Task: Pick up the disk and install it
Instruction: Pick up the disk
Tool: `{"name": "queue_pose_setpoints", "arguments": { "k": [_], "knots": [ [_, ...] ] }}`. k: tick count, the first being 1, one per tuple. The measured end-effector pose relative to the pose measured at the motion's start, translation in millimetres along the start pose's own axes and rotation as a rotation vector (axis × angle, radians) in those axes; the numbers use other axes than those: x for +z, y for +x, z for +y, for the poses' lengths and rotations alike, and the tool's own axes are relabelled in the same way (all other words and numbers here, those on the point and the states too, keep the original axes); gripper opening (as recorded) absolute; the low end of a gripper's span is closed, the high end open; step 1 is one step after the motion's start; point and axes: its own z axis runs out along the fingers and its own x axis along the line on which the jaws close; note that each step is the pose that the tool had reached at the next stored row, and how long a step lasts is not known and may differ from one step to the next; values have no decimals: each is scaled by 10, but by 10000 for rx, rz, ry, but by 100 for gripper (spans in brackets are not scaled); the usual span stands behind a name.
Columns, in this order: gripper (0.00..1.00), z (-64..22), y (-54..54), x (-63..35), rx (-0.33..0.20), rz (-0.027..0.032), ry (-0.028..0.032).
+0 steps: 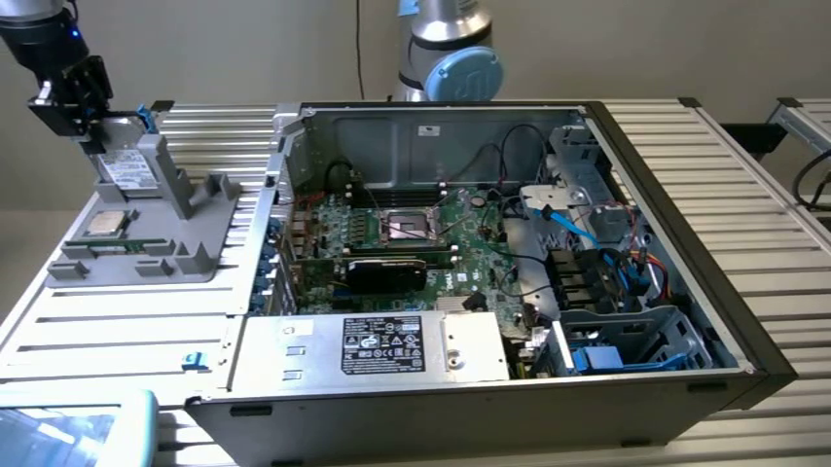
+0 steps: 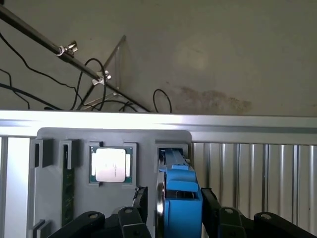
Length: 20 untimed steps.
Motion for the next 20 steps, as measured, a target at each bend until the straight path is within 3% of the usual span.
{"name": "queue_pose_setpoints", "arguments": {
  "k": [20],
  "knots": [
    [53,-1,0,21,256,-1,-24]
  ]
}}
